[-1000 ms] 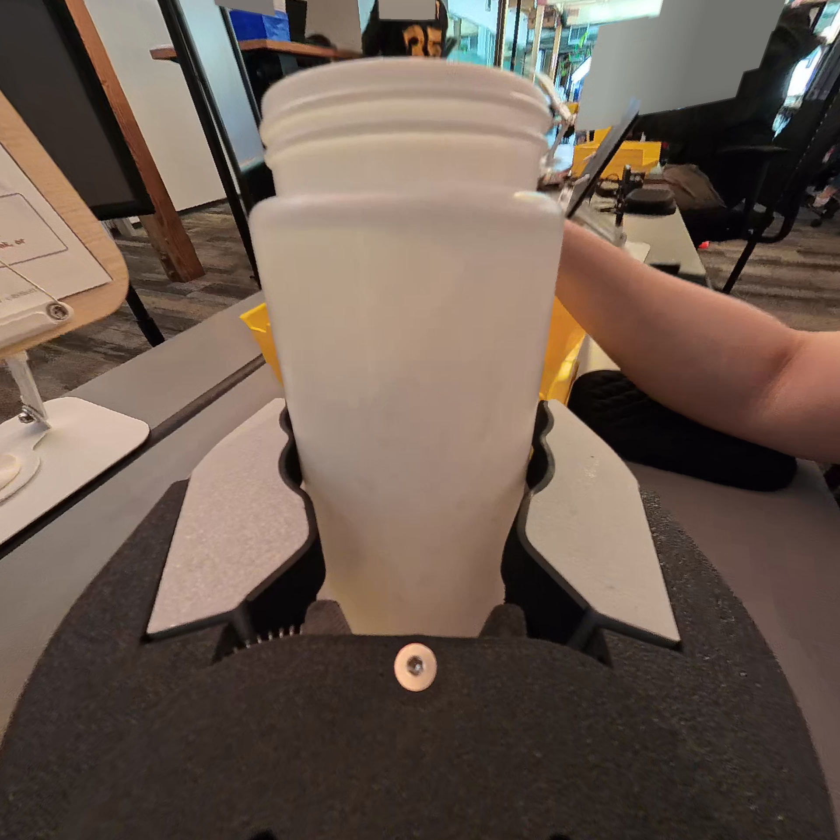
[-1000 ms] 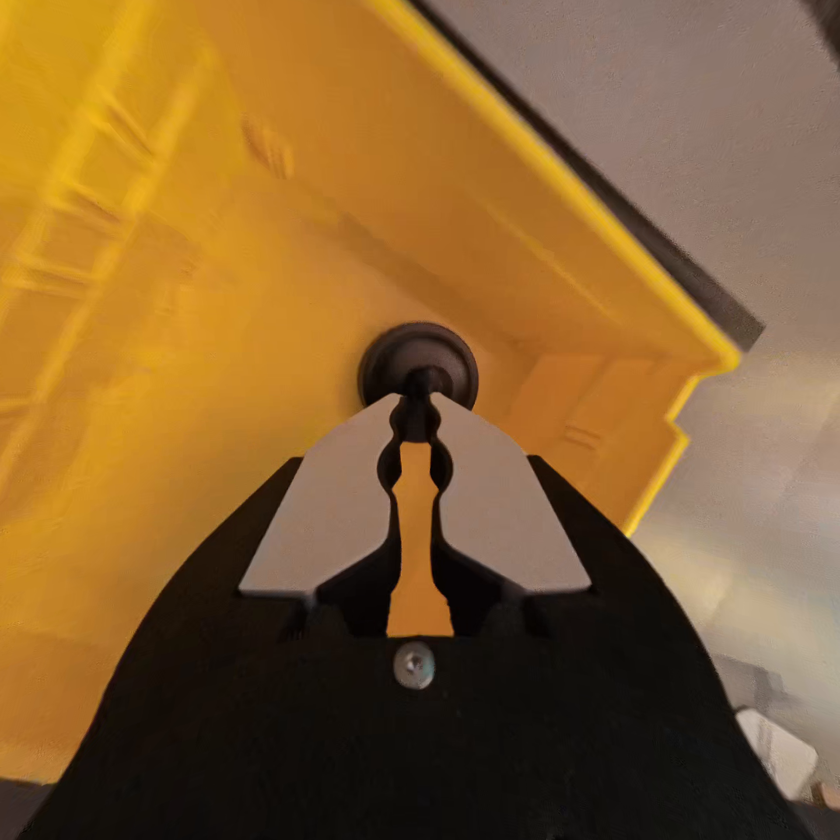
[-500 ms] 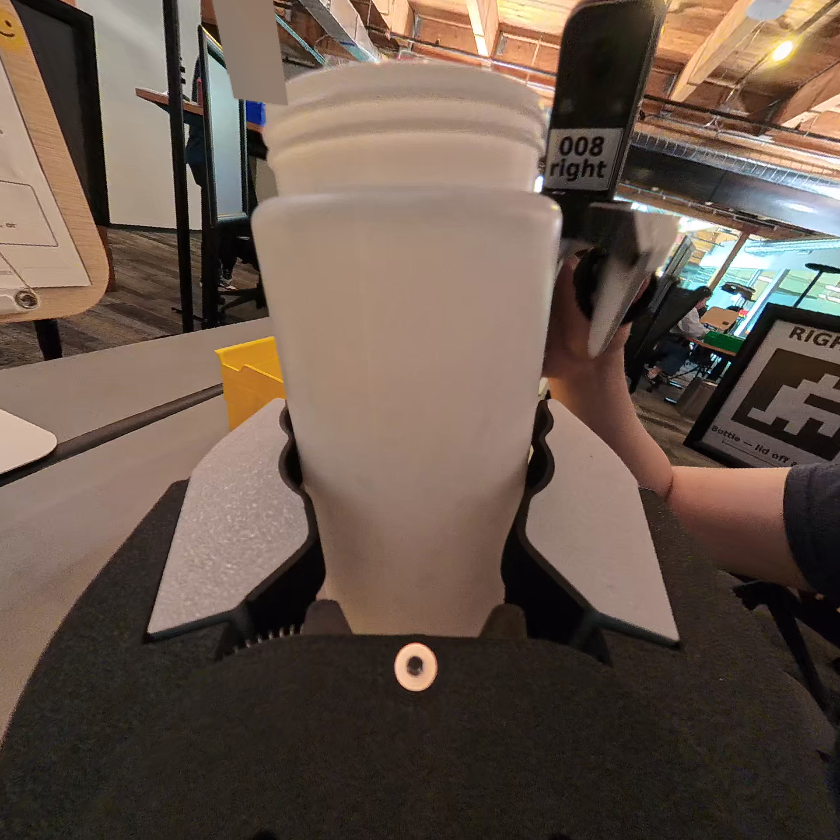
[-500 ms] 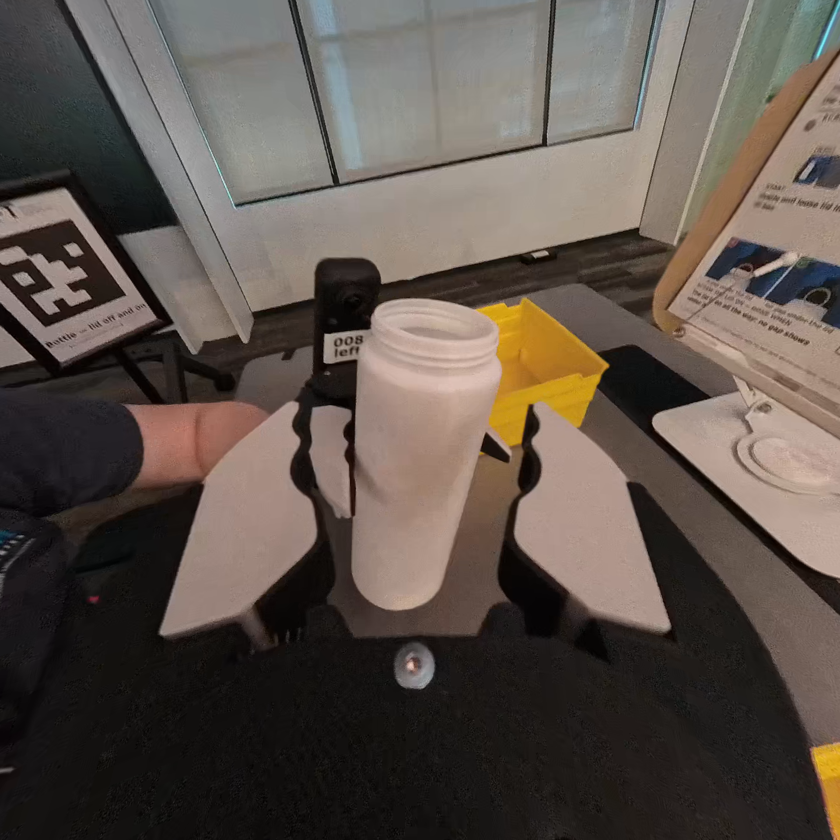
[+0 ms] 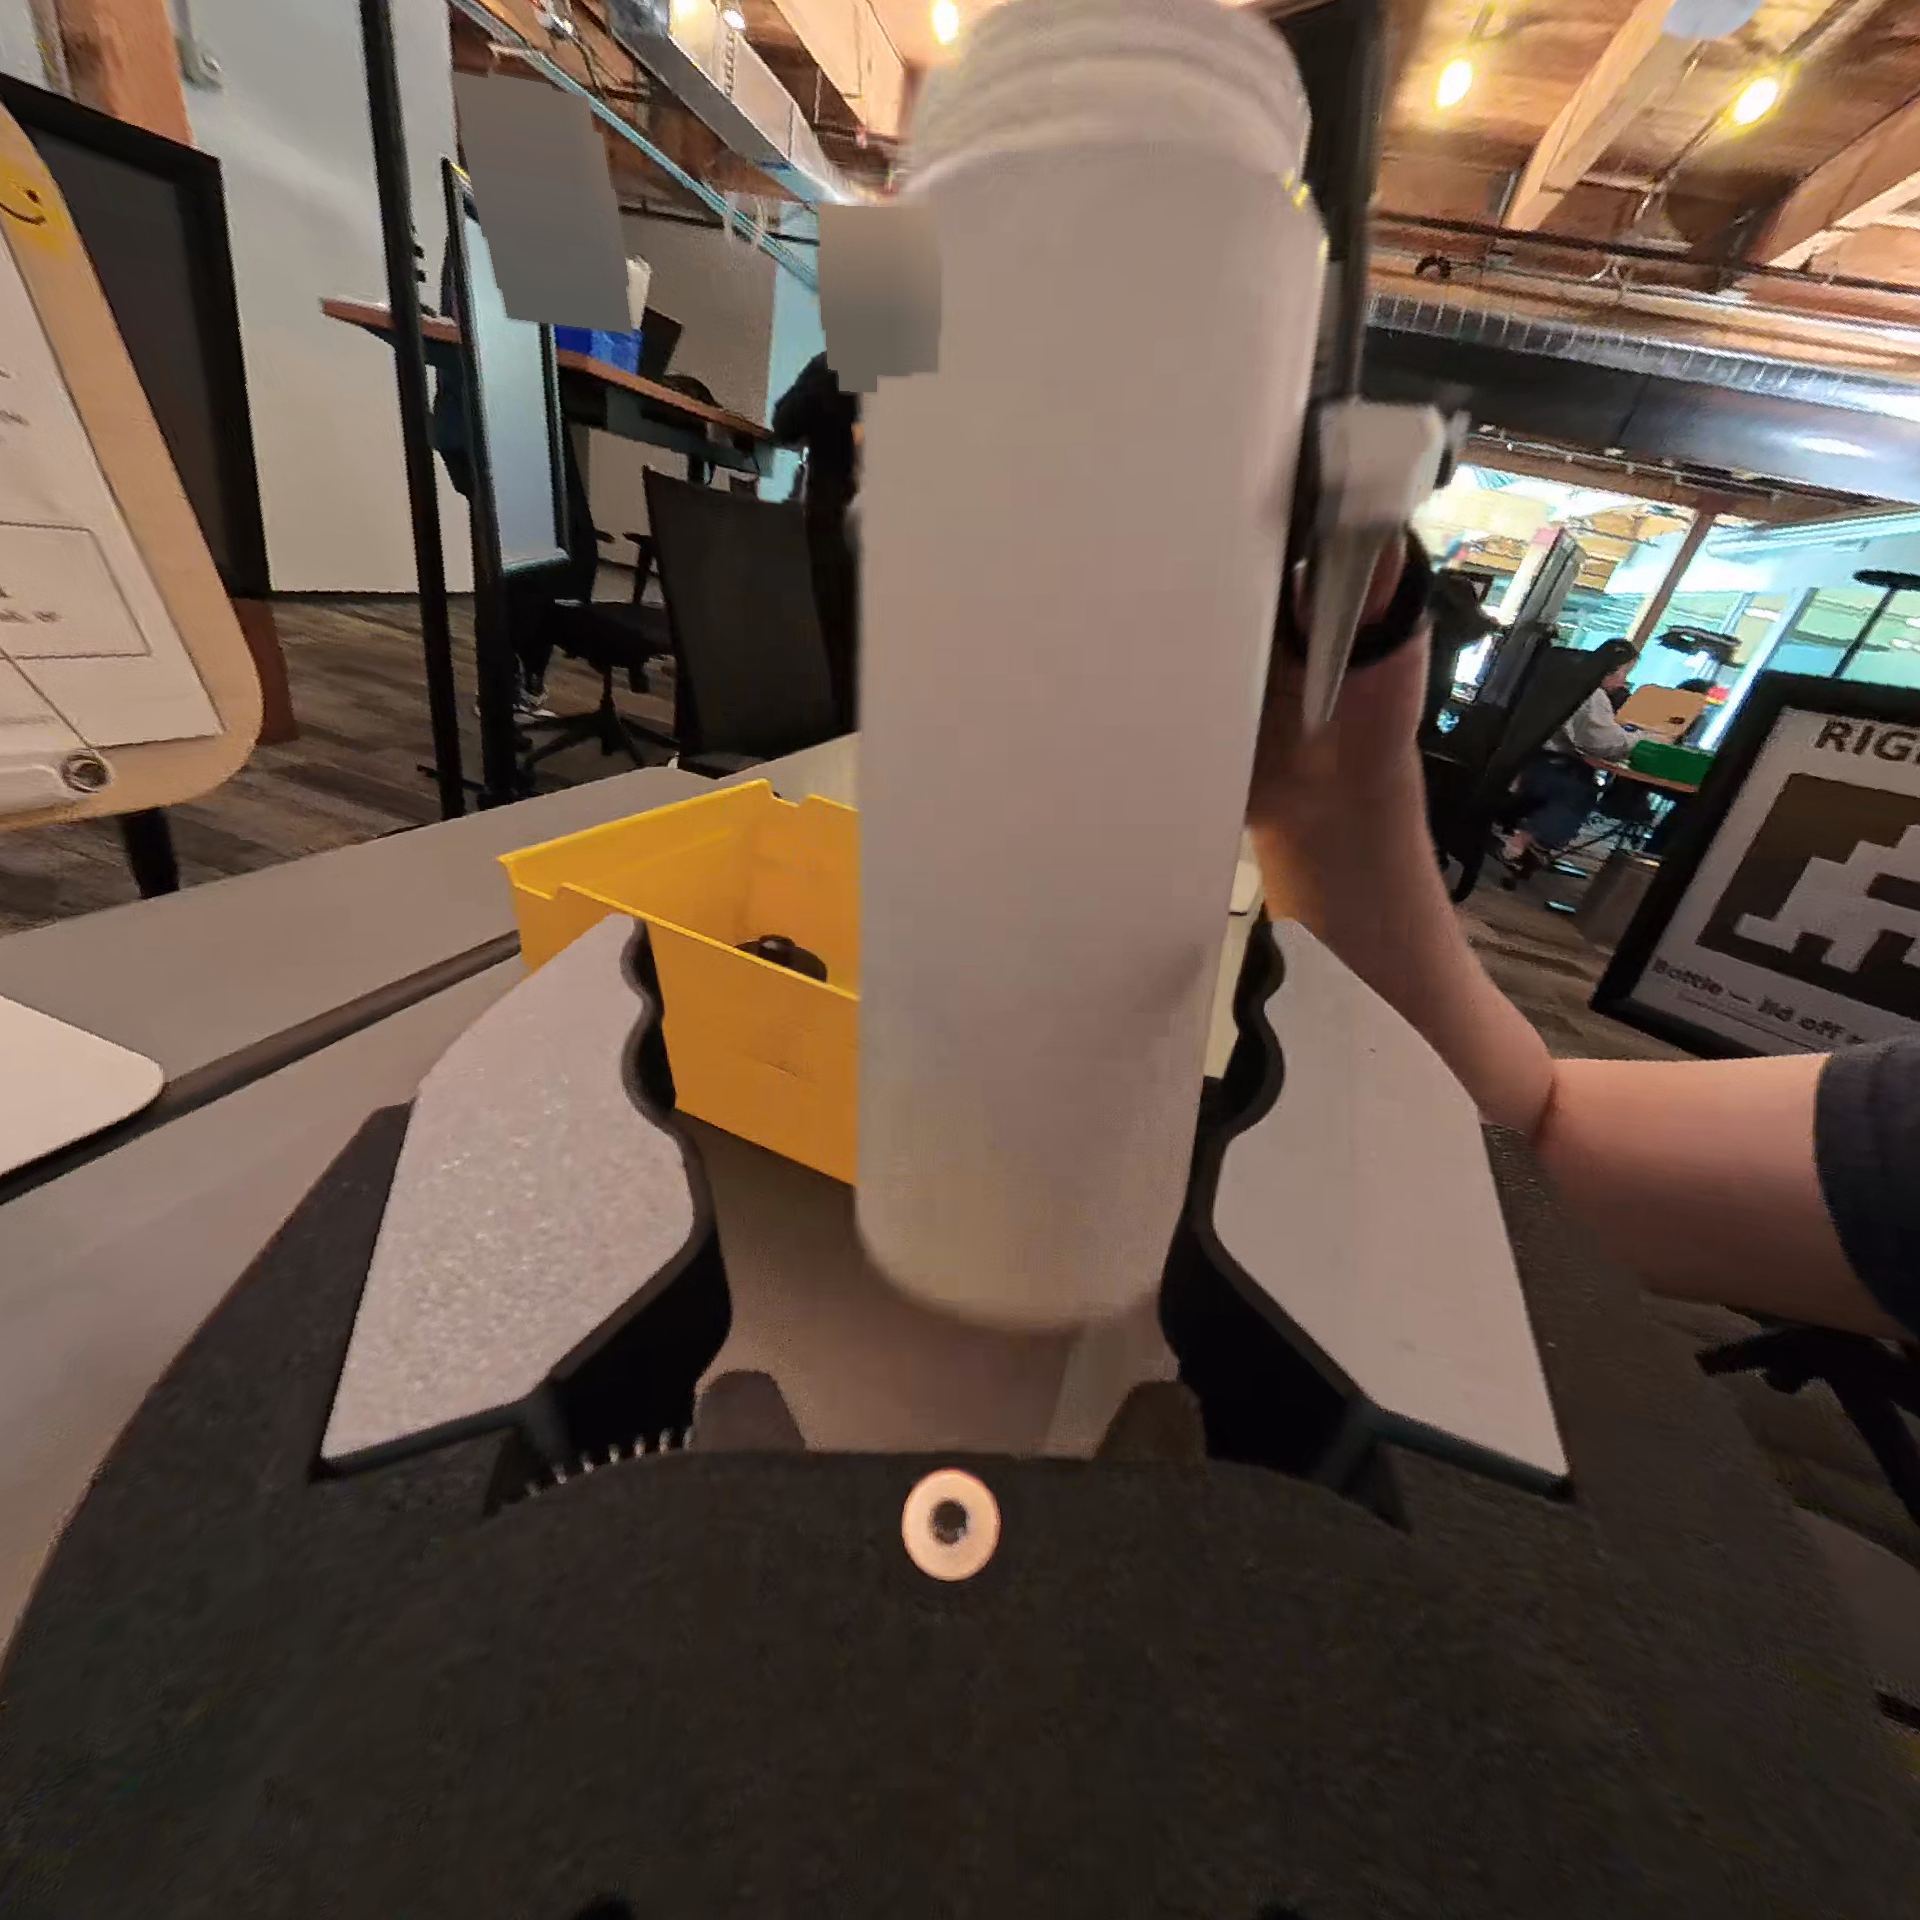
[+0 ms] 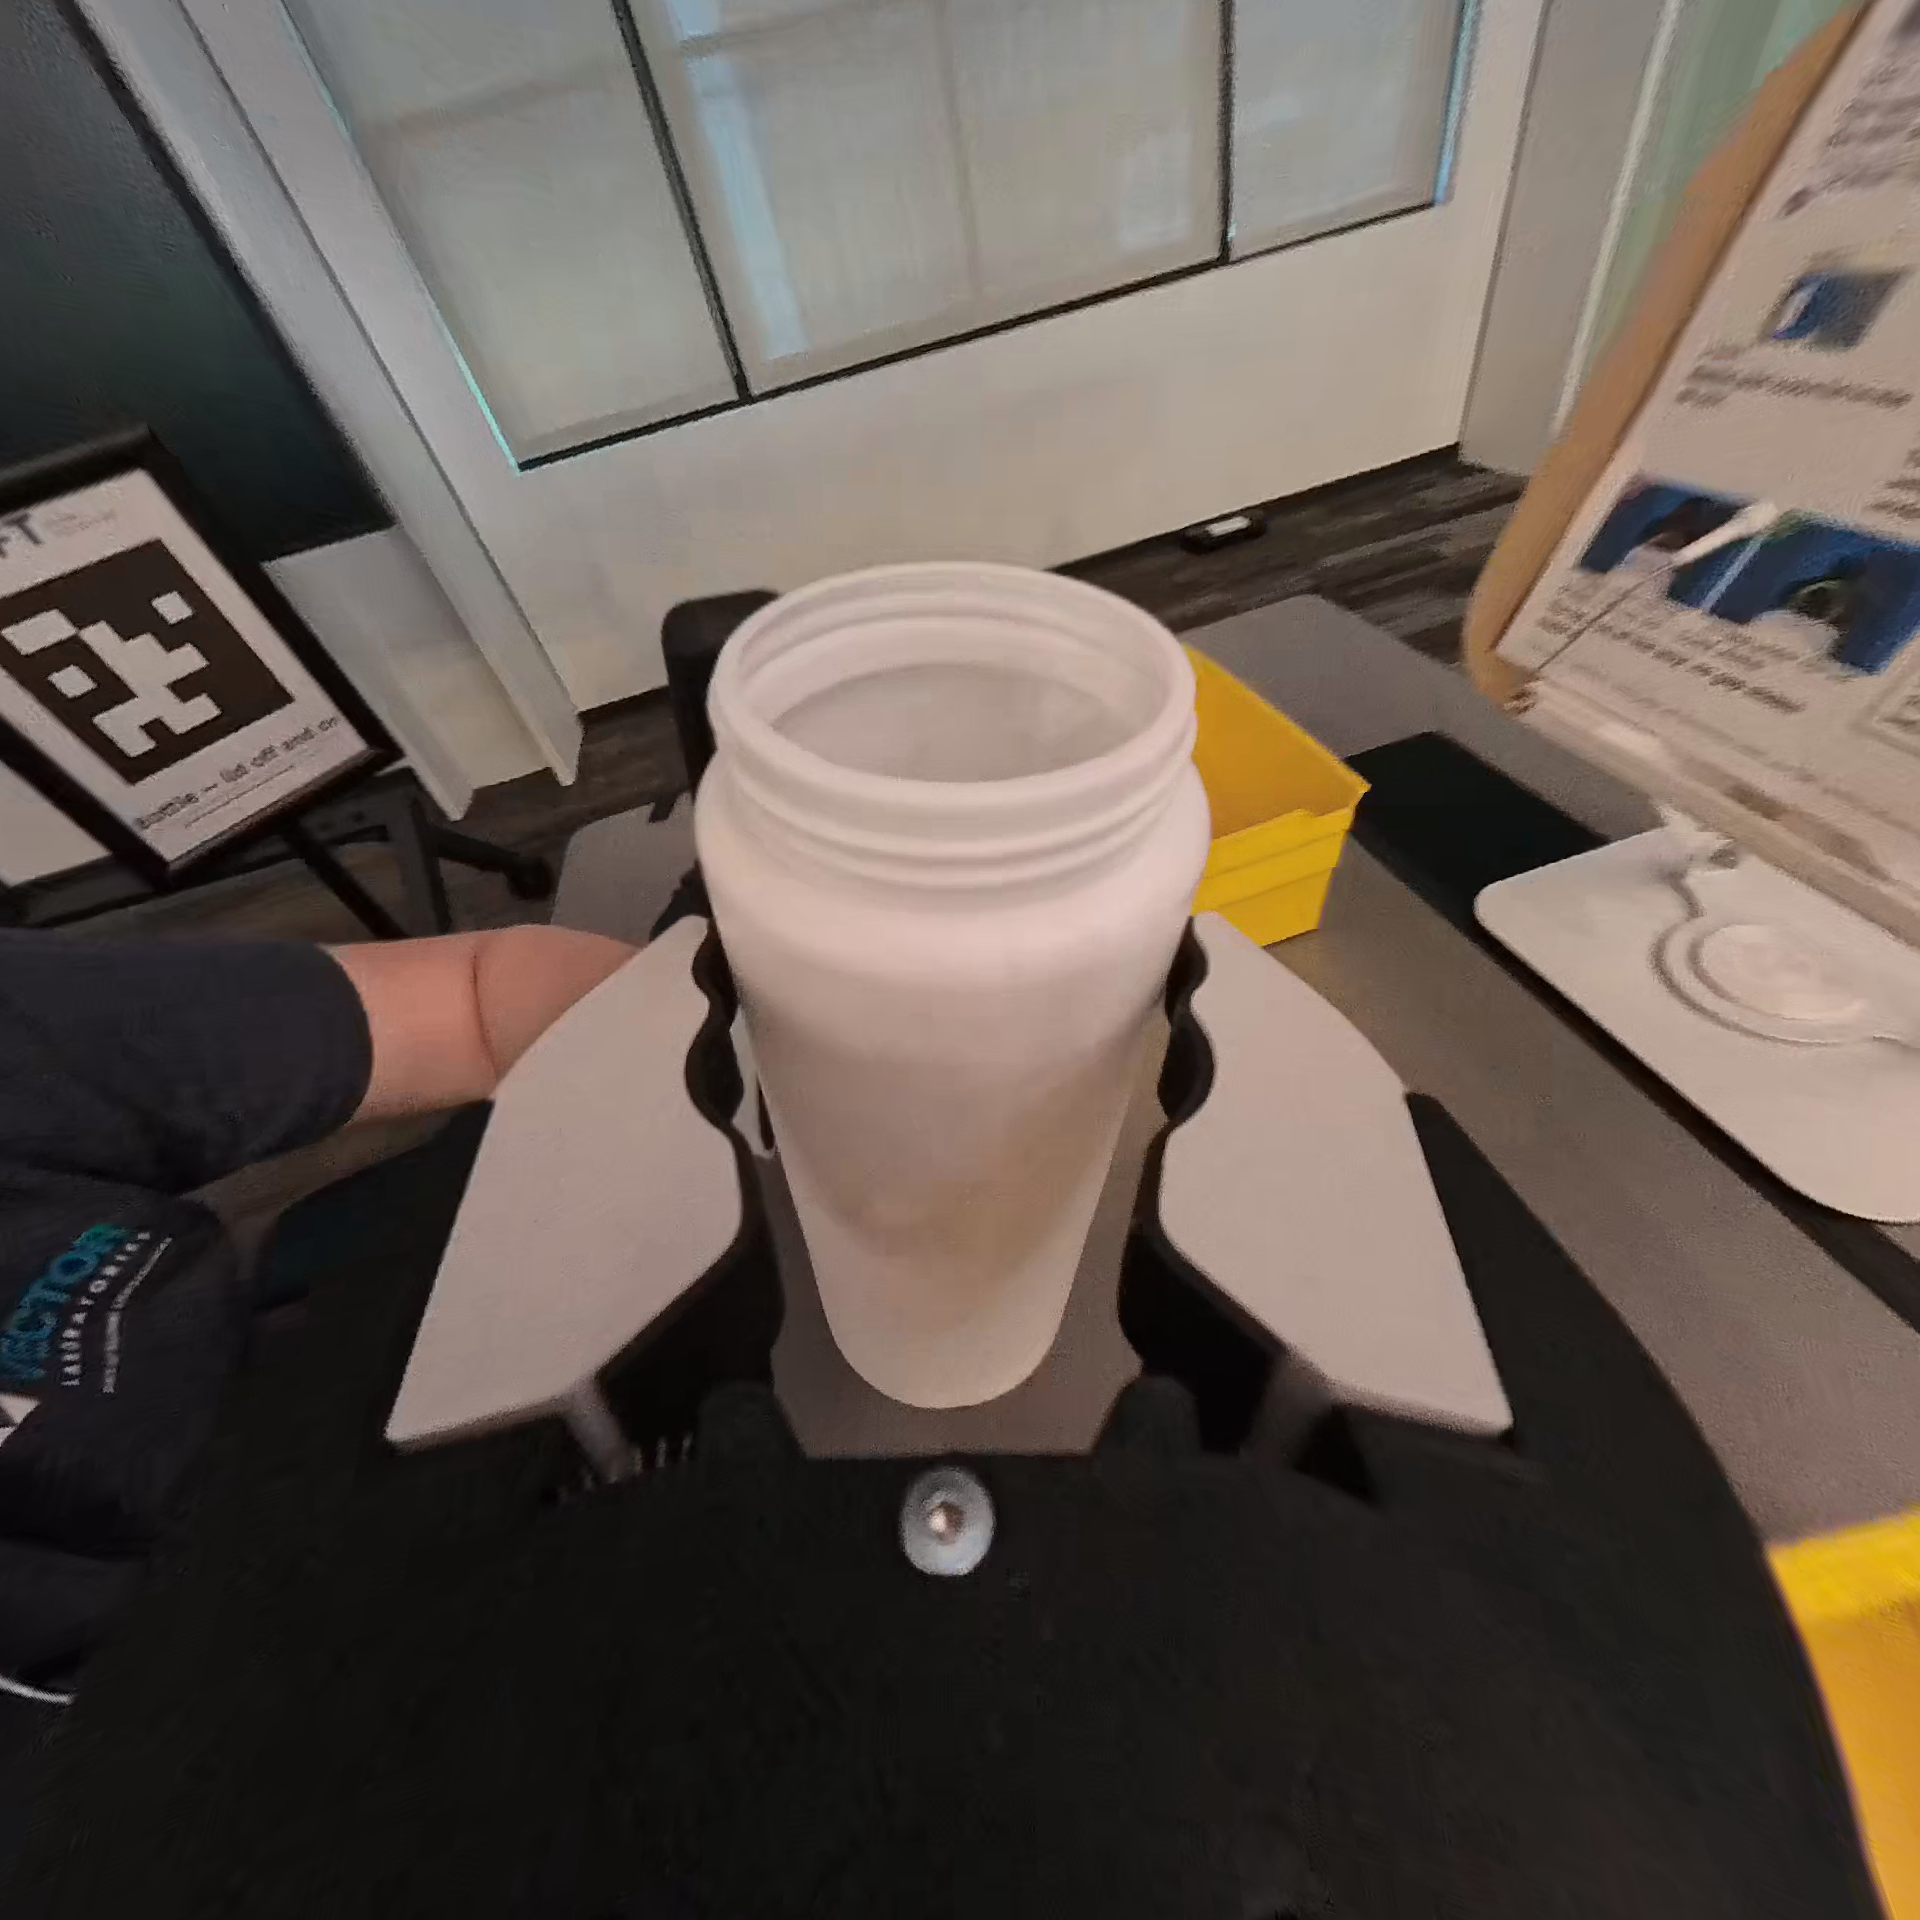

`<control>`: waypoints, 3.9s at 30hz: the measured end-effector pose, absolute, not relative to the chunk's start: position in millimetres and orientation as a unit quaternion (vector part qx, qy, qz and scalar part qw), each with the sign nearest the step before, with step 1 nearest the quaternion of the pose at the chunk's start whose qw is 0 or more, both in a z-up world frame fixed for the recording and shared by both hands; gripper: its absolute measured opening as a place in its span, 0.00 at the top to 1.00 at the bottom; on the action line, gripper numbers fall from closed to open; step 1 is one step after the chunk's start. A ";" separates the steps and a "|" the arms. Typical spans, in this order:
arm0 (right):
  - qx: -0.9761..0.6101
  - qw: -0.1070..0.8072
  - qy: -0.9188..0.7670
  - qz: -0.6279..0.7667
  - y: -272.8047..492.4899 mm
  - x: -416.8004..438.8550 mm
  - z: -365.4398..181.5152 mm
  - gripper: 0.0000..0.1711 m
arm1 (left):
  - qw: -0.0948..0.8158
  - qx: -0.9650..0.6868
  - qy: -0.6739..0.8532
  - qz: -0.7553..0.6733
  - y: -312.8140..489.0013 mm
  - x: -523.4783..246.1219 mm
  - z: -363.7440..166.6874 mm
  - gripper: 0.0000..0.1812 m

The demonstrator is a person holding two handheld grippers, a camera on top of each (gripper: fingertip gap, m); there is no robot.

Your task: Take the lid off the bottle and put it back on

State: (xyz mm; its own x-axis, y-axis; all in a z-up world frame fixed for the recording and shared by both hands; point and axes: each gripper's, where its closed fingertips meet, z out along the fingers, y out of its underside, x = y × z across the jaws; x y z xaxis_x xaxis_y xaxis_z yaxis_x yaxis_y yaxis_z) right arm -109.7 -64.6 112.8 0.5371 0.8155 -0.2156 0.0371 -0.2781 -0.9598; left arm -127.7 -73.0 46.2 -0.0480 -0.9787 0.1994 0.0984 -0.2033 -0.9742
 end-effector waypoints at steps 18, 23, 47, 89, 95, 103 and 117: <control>-0.927 0.226 0.053 0.295 -16.4 94.8 -65.2 0.53 | 0.396 -0.537 0.482 -0.568 -88.9 -113.8 16.8 0.47; -0.942 0.176 0.091 0.272 -11.0 100.6 -108.0 0.53 | 0.390 -0.539 0.486 -0.567 -90.3 -112.6 13.8 0.47; -0.906 0.422 -0.003 0.025 -40.5 166.7 20.3 0.53 | 0.526 -0.626 0.448 -0.362 -1.3 -200.4 82.1 0.48; -0.993 0.035 0.062 0.095 -88.8 130.7 -113.4 0.95 | 0.044 -0.960 0.274 -0.045 92.2 -431.2 -124.1 0.92; -0.994 0.036 0.043 0.097 -83.1 112.9 -113.4 0.95 | 0.033 -0.952 0.306 0.002 78.7 -404.1 -125.3 0.87; -0.994 0.038 0.034 0.095 -80.9 110.3 -113.1 0.95 | 0.005 -0.941 0.338 -0.012 47.7 -369.5 -124.3 0.84; -0.889 0.455 -0.048 0.000 -45.0 84.1 59.6 0.81 | 0.187 -0.904 0.367 -0.115 56.5 -349.9 -33.2 0.83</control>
State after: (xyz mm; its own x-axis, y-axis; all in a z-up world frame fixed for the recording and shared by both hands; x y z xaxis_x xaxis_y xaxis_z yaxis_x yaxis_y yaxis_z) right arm 84.1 -45.0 59.6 0.9955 0.0848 0.0427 0.0843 -0.5818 -0.8090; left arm -349.9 56.5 -33.2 0.7041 -0.7066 0.0705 -0.6208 -0.6608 -0.4219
